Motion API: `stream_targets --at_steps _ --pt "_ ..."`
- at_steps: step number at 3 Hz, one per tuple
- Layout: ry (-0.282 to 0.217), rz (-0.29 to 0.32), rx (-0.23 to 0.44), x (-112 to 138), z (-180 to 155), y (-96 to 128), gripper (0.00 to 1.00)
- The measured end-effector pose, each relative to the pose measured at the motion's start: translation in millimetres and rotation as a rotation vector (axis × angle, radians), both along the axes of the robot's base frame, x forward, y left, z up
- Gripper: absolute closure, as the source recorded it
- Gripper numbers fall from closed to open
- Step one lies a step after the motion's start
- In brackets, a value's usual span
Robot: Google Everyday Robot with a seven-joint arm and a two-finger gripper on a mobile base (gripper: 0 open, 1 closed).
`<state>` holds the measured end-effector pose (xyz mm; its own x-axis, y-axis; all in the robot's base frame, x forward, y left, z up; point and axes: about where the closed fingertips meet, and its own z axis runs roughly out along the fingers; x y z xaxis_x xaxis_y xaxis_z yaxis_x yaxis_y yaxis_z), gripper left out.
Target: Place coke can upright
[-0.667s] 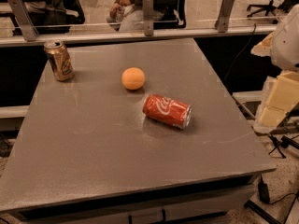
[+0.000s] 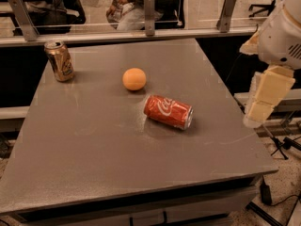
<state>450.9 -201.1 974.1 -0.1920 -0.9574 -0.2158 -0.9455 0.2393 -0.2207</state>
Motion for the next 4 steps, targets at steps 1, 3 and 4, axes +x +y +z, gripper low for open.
stream_targets --at_steps 1,3,4 --pt "0.029 0.047 0.033 18 -10 27 0.0" --pt "0.085 0.074 0.043 33 -36 83 0.0" --pt "0.108 0.062 0.025 36 -50 110 0.0"
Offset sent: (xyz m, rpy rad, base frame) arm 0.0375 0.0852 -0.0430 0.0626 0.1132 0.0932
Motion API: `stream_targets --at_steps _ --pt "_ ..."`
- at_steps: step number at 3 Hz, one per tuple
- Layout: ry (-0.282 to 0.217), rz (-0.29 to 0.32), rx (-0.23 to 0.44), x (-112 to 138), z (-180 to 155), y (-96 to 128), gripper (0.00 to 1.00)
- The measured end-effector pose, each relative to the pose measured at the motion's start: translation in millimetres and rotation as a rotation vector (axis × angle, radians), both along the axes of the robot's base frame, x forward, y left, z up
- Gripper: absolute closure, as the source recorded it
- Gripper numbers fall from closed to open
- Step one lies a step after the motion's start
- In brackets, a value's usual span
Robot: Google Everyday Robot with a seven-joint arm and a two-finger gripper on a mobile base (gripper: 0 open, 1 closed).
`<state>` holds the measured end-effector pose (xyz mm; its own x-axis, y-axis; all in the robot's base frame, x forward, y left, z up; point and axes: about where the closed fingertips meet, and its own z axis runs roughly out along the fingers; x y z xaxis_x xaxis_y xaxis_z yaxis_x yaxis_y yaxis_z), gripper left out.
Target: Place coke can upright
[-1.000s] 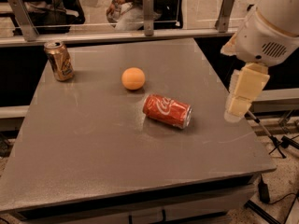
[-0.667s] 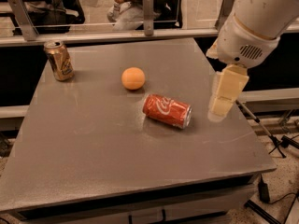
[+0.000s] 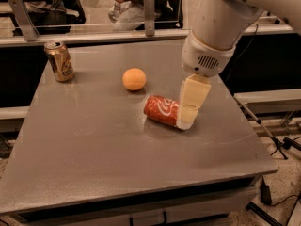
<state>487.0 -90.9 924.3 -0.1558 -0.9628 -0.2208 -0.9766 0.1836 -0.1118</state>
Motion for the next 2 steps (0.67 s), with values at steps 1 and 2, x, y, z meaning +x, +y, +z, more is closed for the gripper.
stream_targets --at_steps 1,2 --pt "0.032 -0.022 -0.022 6 -16 20 0.0" --pt "0.062 -0.044 -0.044 9 -31 32 0.0"
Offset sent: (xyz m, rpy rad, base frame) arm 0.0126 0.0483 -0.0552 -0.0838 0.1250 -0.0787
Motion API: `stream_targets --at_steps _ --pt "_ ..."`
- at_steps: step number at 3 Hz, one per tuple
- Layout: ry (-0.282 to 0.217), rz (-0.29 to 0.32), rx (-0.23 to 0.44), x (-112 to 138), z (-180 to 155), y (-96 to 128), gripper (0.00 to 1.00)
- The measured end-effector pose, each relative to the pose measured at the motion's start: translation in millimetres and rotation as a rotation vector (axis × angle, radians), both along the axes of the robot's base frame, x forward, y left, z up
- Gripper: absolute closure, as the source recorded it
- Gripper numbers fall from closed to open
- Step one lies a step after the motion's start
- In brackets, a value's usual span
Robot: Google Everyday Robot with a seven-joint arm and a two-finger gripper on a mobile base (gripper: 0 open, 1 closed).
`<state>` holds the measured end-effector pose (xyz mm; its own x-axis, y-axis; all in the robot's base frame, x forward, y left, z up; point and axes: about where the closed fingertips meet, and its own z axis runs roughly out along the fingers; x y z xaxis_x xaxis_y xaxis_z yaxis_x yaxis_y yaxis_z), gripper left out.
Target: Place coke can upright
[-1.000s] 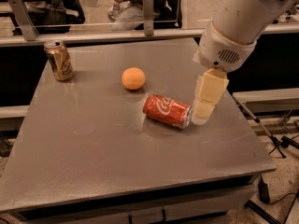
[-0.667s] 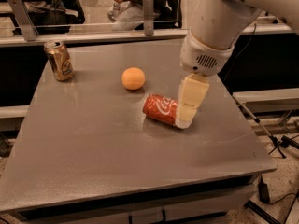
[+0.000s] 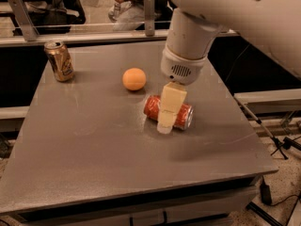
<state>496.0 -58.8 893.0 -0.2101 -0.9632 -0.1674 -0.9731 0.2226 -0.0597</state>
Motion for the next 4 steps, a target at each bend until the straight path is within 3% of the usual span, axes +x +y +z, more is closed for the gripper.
stream_targets --at_steps 3,4 --pt "0.074 -0.061 -0.088 5 -45 14 0.0" --pt "0.086 -0.076 -0.104 8 -52 15 0.15"
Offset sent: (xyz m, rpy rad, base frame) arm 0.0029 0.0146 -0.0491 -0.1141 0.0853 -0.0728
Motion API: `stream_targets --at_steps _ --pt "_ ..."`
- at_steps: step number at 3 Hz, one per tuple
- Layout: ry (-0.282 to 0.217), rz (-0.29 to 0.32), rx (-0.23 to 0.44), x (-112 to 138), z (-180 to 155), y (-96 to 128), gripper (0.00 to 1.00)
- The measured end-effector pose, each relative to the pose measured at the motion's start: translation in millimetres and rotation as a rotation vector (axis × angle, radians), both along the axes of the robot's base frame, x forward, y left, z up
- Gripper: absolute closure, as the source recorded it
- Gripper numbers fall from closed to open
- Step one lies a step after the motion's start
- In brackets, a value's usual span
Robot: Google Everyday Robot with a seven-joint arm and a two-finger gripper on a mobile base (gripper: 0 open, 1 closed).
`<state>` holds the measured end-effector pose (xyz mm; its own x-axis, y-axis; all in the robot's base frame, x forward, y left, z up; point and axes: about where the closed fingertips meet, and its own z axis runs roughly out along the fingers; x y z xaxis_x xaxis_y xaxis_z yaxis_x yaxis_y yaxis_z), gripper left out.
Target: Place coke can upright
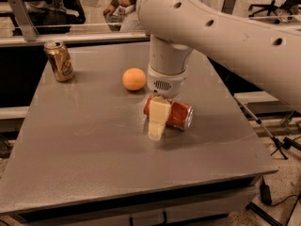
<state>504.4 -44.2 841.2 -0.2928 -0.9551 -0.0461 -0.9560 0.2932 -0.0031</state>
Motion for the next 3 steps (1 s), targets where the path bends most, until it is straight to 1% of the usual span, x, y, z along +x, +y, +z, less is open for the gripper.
stream_targets --at_steps 2,3 --pt "-0.01 -0.005 0.01 6 12 3 0.62" --pt "-0.029 -0.009 0.059 10 29 1 0.85"
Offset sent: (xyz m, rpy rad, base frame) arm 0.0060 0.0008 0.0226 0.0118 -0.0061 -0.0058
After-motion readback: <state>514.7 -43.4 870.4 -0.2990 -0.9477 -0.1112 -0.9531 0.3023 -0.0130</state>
